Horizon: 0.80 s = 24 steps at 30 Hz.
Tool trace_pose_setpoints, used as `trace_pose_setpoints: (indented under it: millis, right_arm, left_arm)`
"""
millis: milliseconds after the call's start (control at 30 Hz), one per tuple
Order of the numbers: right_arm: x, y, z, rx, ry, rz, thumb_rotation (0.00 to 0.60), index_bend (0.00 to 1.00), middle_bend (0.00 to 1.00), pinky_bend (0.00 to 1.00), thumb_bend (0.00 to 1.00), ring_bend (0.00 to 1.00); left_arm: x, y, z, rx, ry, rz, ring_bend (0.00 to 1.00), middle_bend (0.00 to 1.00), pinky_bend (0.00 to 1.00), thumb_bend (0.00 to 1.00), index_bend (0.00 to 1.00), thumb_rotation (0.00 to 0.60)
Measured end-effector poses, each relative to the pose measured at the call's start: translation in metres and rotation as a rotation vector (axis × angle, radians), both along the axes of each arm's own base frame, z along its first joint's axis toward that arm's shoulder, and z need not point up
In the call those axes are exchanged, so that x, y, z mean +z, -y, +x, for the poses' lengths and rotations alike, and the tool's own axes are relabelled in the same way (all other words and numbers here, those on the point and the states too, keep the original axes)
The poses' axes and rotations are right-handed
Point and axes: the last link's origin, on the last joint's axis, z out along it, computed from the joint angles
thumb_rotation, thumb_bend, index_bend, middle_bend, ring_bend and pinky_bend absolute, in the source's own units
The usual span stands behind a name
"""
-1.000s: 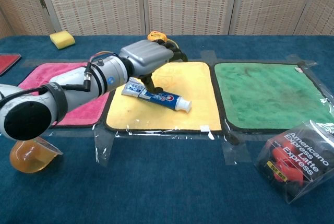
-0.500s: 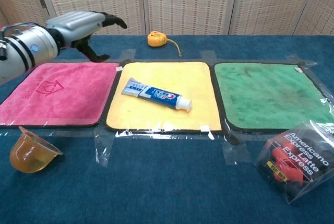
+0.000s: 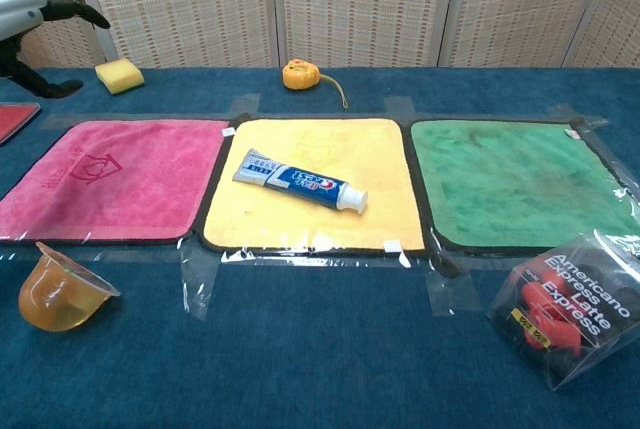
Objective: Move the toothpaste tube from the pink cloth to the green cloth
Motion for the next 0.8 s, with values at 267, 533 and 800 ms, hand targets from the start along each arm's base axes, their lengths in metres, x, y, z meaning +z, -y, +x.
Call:
trace_pose_setpoints:
  millis: [267, 533, 800]
  right_arm:
    - [-0.032, 0.039, 0.032, 0.084, -0.042, 0.149, 0.6, 0.16, 0.16, 0.1, 0.38, 0.16]
    - [-0.075, 0.084, 0.077, 0.161, -0.087, 0.295, 0.6, 0.17, 0.17, 0.1, 0.38, 0.18]
    - [-0.126, 0.123, 0.133, 0.241, -0.124, 0.407, 0.6, 0.2, 0.21, 0.1, 0.39, 0.2]
  left_arm:
    - [0.034, 0.052, -0.031, 0.022, -0.01, 0.062, 0.07, 0.12, 0.0, 0.44, 0.19, 0.6]
    - [0.049, 0.088, -0.044, 0.039, 0.0, 0.075, 0.07, 0.12, 0.0, 0.44, 0.19, 0.6]
    - [0.058, 0.106, -0.05, 0.046, -0.013, 0.073, 0.07, 0.12, 0.0, 0.44, 0.19, 0.6]
